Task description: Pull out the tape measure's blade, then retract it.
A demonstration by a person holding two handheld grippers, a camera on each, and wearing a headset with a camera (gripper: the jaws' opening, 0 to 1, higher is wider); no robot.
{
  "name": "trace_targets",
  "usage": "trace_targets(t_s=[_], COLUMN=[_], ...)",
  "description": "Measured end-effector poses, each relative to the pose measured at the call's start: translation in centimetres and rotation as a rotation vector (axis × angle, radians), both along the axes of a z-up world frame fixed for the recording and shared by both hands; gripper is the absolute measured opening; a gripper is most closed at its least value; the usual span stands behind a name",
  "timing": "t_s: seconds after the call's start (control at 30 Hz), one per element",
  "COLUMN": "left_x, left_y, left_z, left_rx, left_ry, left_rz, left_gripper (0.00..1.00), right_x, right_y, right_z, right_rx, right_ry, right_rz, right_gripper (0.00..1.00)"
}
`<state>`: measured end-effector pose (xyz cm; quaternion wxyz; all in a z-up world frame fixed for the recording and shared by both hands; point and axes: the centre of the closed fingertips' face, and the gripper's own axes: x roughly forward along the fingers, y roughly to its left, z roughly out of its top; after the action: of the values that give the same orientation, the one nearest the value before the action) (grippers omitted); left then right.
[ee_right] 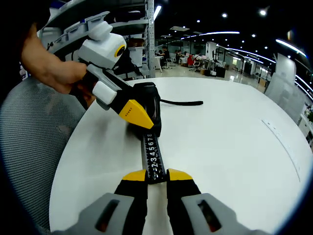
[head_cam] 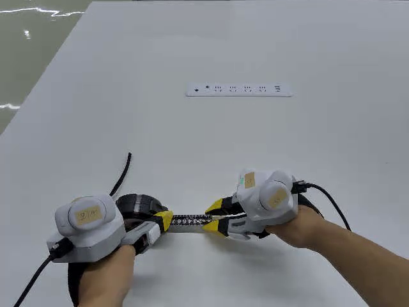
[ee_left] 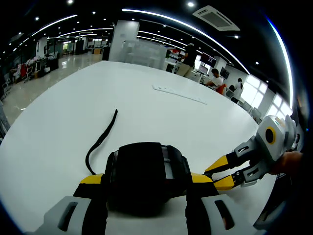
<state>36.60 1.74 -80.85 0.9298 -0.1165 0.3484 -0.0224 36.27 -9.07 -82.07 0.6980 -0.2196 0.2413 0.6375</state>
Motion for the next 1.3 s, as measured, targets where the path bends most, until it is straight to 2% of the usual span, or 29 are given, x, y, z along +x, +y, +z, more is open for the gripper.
trace_targets(t_s=[0.37, 1.3], left_x=[0.0, 0.0], left_y=[0.0, 0.0], left_z=[0.0, -0.1], left_rx=[-0.003, -0.009], left_ry=[0.001, 0.006], left_rz=[0.003, 0.006], left_gripper=[0.62, 0.62], right_x=[-0.1, -0.4], right_y=[2.1, 5.4], right_z=[0.0, -0.3], right_rx=[0.007, 0.005], right_ry=[0.001, 0.000], right_rz=[0.022, 0.066], right_gripper=[0.12, 0.13])
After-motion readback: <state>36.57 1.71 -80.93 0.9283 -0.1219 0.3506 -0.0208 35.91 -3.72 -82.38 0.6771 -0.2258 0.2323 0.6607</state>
